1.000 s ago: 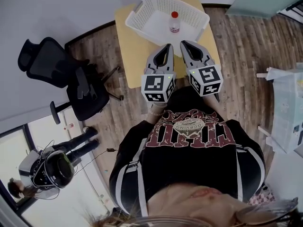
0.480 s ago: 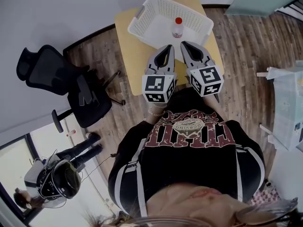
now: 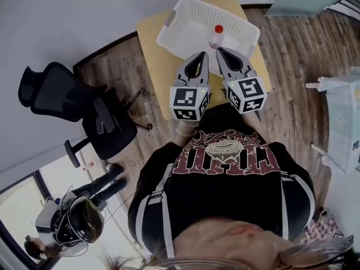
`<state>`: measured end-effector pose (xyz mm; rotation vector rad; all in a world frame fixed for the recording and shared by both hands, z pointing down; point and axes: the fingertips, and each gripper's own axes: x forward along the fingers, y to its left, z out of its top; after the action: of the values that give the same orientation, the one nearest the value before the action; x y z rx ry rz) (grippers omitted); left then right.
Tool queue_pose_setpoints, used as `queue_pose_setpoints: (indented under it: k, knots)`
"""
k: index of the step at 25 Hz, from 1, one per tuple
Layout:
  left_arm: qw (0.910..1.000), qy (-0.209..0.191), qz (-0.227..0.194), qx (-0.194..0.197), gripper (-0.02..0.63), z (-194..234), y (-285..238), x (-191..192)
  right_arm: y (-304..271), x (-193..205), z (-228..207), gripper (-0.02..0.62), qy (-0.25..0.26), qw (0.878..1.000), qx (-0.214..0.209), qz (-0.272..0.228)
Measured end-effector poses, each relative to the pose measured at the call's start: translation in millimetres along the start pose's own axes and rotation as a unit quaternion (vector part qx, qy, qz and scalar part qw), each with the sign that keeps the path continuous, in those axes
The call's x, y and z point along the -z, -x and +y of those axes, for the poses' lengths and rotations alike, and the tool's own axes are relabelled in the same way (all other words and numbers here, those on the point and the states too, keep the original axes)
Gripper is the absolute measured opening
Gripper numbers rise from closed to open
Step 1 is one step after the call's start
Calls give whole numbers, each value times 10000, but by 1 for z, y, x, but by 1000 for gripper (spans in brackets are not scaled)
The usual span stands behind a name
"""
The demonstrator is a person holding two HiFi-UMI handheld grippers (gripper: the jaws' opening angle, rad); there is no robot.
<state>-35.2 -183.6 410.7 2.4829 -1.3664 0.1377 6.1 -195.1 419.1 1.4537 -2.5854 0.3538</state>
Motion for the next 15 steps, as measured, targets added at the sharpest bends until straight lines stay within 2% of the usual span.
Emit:
queue_pose_setpoints:
  k: [15]
  knots:
    - [9994,1,159,304,48,11,-10,10,-6,10,-15,18,-67,9987,502,26]
